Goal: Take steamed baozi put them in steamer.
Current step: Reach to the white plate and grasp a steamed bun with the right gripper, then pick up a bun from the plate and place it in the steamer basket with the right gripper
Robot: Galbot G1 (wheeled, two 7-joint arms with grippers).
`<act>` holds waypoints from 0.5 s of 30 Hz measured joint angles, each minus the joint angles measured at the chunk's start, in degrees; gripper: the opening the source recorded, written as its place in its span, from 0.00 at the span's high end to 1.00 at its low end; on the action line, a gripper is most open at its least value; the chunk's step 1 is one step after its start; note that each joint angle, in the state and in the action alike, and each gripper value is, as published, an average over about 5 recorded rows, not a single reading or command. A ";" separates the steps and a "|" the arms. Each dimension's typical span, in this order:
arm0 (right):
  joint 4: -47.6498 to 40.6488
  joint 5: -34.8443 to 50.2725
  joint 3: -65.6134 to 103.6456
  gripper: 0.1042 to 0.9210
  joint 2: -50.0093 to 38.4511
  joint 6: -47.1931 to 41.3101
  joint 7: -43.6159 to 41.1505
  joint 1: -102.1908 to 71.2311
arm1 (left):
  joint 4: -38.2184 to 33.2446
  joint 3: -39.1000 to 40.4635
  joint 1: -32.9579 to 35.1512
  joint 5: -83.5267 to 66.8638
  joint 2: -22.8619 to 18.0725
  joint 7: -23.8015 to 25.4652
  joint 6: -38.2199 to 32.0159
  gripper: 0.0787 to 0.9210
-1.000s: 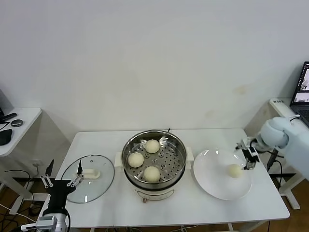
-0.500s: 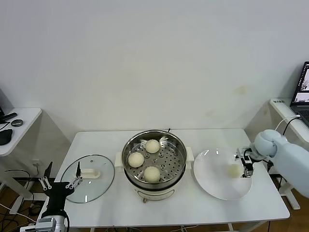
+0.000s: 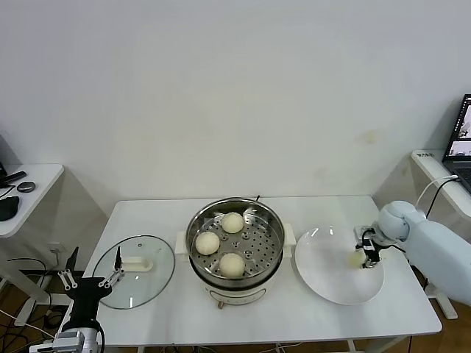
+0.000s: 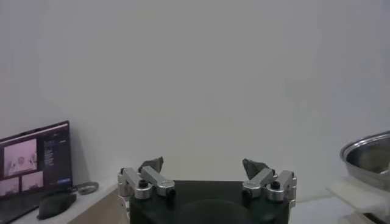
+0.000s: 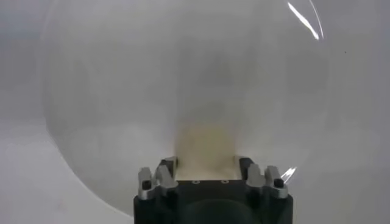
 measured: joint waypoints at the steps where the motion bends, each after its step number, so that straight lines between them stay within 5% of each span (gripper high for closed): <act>1: 0.05 0.14 -0.14 0.52 -0.01 -0.19 0.02 0.12 | 0.00 -0.01 0.00 -0.03 0.02 0.00 -0.01 0.12; 15: 9.19 11.70 -12.73 0.57 -4.41 -5.11 -0.12 15.93 | 0.92 1.20 -1.37 -0.17 0.76 0.09 0.15 0.12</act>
